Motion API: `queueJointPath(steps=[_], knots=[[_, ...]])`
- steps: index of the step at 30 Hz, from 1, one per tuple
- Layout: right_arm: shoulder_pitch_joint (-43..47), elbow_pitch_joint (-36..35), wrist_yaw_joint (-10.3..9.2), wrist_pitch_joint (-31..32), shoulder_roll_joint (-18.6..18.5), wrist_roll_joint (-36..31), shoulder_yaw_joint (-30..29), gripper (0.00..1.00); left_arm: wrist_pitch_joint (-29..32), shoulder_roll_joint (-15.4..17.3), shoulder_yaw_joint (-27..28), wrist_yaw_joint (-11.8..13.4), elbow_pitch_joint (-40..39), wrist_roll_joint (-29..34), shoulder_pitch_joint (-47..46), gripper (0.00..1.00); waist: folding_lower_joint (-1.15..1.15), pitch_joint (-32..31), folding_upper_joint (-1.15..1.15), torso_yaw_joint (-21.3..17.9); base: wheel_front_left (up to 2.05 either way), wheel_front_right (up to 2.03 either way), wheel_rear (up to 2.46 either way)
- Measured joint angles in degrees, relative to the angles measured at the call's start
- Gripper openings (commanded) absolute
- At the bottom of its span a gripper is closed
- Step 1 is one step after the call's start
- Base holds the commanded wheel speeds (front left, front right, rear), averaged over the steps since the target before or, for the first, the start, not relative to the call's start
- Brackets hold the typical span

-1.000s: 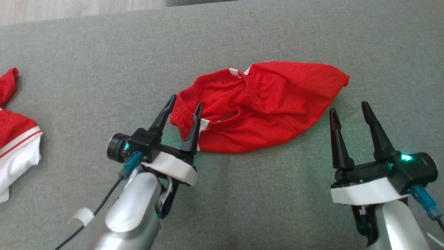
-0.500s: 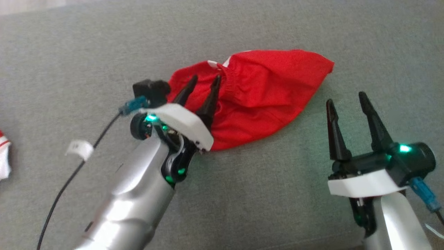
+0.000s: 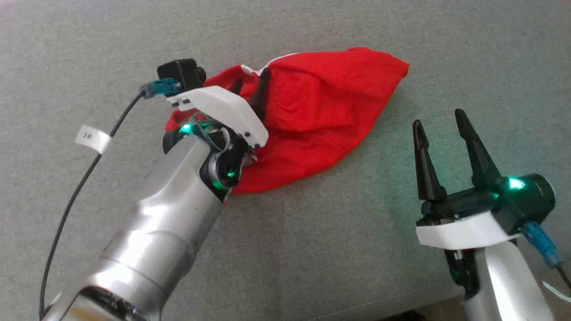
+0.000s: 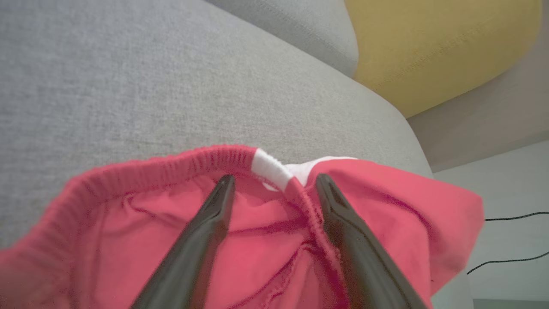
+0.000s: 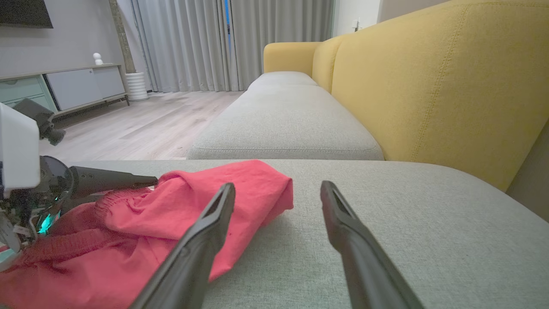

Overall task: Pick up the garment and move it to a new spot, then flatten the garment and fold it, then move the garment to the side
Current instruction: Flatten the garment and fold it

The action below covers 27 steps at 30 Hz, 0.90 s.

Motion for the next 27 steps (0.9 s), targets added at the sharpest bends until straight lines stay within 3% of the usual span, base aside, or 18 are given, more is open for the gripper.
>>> queueJointPath(steps=[1, 4, 10, 16, 21, 27], knots=[[-0.1, 0.0, 0.00, 0.0, 0.0, 0.0, 0.0, 1.00, -0.3, 0.0, -0.5, 0.5, 0.9, -0.8, -0.6, 1.00, 0.00, 0.1, 0.00, -0.2, 0.00, 0.00, 0.00], [-0.6, 0.2, 0.00, 0.0, 0.0, 0.0, 0.3, 1.00, -1.7, -0.1, -1.5, 1.1, 3.9, -1.6, -2.3, 0.00, 0.00, 0.1, 0.00, -0.7, 0.00, 0.00, 0.00], [-0.9, 0.6, 0.00, 0.0, 0.0, 0.0, 0.6, 1.00, -8.6, -0.1, -4.1, -1.0, 8.5, -0.9, -3.8, 0.00, 0.00, -1.2, 0.00, -1.7, 0.00, 0.00, 0.00], [-0.7, 0.7, 0.00, 0.0, 0.0, 0.6, 1.1, 1.00, -12.5, -0.1, -6.2, -4.9, 8.5, -0.5, -6.8, 0.00, -0.01, -3.4, 0.00, -2.9, 0.00, 0.00, 0.00], [0.4, 0.6, -0.01, 0.0, 0.0, 0.9, 1.1, 1.00, -13.0, -0.1, -8.8, -8.9, 3.2, -2.3, -10.9, 0.00, -0.01, -6.4, 0.00, -4.2, 0.00, 0.00, 0.00], [2.9, 0.7, 0.00, 0.0, 0.0, 1.7, 0.2, 1.00, -9.5, -0.2, -10.7, -10.1, -6.3, -8.5, -14.4, 0.00, -0.02, -10.4, 0.00, -5.6, 0.00, 0.00, 0.00]])
